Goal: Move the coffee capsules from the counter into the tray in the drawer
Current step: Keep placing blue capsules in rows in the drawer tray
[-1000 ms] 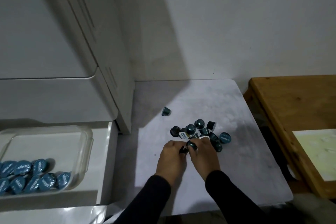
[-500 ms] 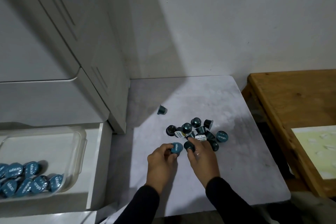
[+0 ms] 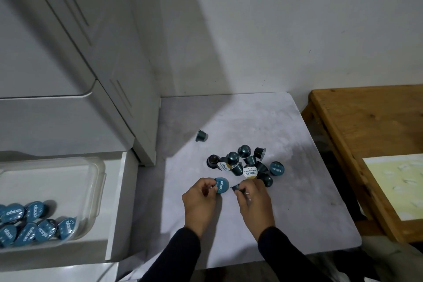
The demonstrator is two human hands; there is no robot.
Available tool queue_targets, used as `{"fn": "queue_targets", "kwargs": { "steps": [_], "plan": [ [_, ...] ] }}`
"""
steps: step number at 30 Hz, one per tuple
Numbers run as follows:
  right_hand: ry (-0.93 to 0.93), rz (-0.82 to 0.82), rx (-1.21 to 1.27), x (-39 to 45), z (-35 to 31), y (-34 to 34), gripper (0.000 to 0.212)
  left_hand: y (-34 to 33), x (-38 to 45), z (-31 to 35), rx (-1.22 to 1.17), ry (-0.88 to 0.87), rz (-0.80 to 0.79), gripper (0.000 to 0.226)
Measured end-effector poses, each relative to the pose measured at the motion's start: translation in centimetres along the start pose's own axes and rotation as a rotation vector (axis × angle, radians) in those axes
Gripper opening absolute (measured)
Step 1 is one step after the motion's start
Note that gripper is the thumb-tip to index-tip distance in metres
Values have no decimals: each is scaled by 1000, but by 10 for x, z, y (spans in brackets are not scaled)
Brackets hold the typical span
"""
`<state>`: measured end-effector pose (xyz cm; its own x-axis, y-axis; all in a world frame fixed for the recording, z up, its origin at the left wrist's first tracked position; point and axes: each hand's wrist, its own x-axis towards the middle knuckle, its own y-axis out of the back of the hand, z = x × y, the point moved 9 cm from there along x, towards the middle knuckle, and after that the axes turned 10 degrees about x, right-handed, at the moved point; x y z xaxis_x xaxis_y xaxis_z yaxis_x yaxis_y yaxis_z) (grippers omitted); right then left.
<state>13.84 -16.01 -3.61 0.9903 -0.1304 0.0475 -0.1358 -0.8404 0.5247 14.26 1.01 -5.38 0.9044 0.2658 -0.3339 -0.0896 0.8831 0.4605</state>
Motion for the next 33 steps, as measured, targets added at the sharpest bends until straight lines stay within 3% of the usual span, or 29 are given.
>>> {"fn": "queue_targets", "kwargs": {
  "steps": [4,10,14,17,19,25,30,33],
  "plan": [
    [36,-62,-19,-5,-3,-3,32,-1,-1,-2,-17,15,2,22],
    [-6,-21,-59,-11,3,5,16,-2,-4,-8,-52,55,0,20],
    [-167,14,-27,-19,18,11,17,-5,-7,-16,-94,86,-11,20],
    [-262,39,5,-19,18,15,5,-8,-9,-20,-102,109,-32,20],
    [-299,19,0,-16,16,15,13,-8,-11,-19,-105,109,-52,20],
    [-462,149,358,-18,21,18,20,14,-20,12,-104,-13,-50,22],
    [-309,185,593,-1,-37,25,36,59,-30,63,-172,-185,-71,25],
    [-203,110,754,6,-87,19,33,111,-37,91,-148,-304,-41,32]
  ]
}}
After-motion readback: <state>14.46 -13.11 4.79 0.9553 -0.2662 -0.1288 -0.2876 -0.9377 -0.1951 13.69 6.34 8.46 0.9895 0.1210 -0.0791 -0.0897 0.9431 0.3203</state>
